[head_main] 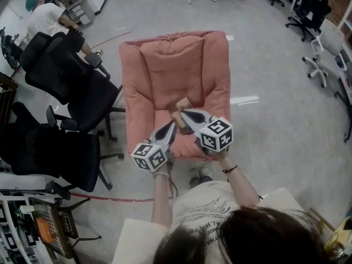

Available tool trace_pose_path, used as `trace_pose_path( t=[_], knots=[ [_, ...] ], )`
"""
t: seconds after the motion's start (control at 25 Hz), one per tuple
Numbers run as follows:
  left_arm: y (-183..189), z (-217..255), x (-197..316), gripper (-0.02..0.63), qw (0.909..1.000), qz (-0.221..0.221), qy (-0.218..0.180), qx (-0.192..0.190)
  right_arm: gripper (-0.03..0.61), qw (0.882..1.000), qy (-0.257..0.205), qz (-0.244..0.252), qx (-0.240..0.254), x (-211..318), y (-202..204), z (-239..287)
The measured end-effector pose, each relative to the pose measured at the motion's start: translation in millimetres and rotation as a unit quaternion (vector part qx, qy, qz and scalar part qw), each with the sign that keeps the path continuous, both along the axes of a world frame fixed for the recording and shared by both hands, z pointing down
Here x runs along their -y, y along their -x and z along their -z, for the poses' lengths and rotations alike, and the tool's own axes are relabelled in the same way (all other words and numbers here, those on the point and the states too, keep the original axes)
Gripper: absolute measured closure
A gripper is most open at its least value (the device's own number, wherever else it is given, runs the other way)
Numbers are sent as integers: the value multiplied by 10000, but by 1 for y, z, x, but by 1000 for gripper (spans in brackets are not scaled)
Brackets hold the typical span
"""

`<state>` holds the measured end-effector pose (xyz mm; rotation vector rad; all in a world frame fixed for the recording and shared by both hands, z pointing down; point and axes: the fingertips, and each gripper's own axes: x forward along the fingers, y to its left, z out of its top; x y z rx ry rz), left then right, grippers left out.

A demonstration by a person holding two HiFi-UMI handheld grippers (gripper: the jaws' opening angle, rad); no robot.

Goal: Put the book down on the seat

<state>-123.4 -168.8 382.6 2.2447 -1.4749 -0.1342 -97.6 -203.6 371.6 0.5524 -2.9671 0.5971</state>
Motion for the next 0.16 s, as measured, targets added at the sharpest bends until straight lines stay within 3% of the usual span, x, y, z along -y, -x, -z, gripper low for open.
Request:
trace_pose_path(
  t=[0.16],
  knots=[
    [1,-1,-1,615,10000,8,13,-7,575,10000,-32,42,0,-3,2,2]
  ],
)
